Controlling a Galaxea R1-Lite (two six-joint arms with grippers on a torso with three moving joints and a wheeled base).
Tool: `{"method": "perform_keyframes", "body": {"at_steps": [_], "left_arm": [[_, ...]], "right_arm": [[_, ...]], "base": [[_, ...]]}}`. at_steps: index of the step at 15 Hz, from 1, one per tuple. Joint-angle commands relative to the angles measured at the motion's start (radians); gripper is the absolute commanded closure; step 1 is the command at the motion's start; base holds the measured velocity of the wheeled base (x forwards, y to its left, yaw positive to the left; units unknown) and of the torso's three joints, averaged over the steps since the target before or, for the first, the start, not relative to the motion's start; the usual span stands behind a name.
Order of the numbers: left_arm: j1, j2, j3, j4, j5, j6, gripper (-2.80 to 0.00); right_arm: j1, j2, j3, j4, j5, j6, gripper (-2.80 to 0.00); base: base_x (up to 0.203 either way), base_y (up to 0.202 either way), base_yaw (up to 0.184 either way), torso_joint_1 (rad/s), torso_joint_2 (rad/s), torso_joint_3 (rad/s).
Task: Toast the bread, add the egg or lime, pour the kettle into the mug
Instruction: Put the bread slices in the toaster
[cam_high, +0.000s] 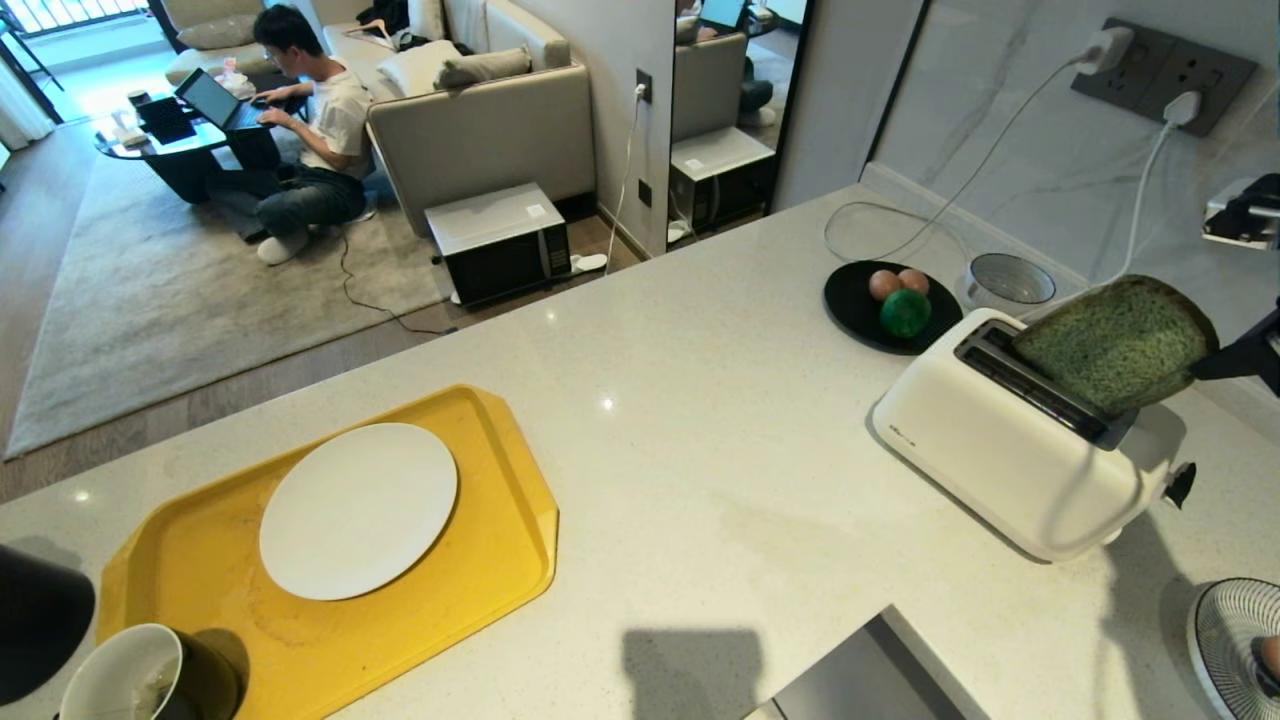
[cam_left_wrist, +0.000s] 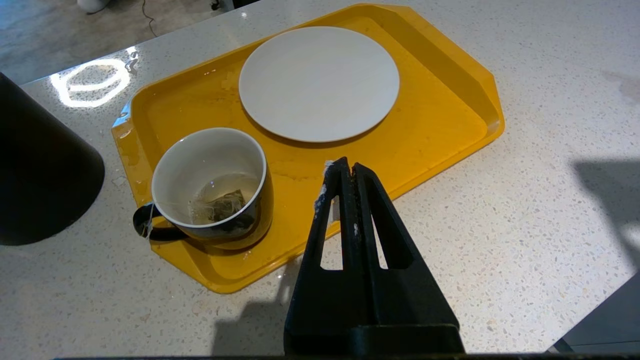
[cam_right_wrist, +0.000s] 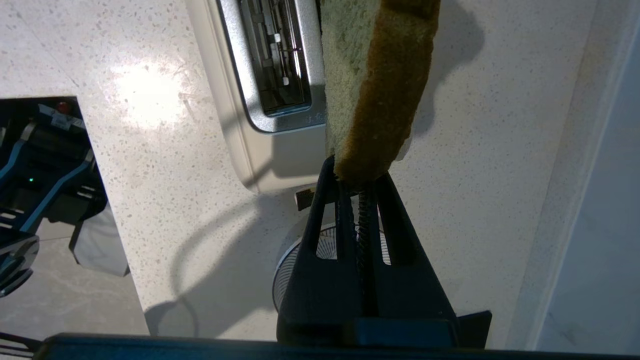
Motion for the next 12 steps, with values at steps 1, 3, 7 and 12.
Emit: {"method": "perform_keyframes", "body": {"at_steps": [1,3,7,12], "left_arm": [[0.0,0.0,0.0,-0.001,0.0,0.0,0.0],[0.0,0.0,0.0,-0.001,0.0,0.0,0.0],[0.0,0.0,0.0,-0.001,0.0,-0.001,0.0],[0.0,0.0,0.0,-0.001,0.0,0.0,0.0]], "right_arm": [[0.0,0.008,0.009,0.004,0.0,-0.006,0.0],[0.001,0.027,0.006,0.003,-0.001,-0.008,0.0],[0.0,0.057,-0.026,0.002,-0.003,-0.007,0.0],[0.0,0.066,-0.046,0.002,-0.006,-0.003,0.0]], "base": [[0.0,0.0,0.0,0.0,0.0,0.0],[0.0,0.0,0.0,0.0,0.0,0.0],[0.0,0.0,0.0,0.0,0.0,0.0],[0.0,0.0,0.0,0.0,0.0,0.0]]}}
